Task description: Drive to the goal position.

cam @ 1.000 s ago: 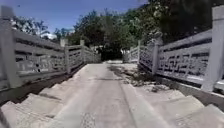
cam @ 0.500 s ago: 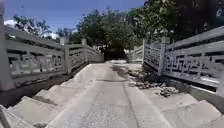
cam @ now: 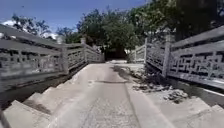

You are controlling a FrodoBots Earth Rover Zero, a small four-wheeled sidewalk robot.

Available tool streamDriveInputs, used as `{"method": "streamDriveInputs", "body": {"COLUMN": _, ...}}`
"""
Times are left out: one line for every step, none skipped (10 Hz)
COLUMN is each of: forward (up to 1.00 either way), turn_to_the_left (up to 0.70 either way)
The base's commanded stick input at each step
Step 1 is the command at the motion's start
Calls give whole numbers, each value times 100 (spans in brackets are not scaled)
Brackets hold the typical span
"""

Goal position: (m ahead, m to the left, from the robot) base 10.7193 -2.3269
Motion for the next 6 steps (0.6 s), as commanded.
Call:
{"method": "streamDriveInputs", "body": {"forward": 45, "turn_to_the_left": 0}}
{"method": "streamDriveInputs", "body": {"forward": 45, "turn_to_the_left": 0}}
{"method": "streamDriveInputs", "body": {"forward": 45, "turn_to_the_left": 0}}
{"method": "streamDriveInputs", "body": {"forward": 45, "turn_to_the_left": 0}}
{"method": "streamDriveInputs", "body": {"forward": 45, "turn_to_the_left": 0}}
{"method": "streamDriveInputs", "body": {"forward": 45, "turn_to_the_left": 0}}
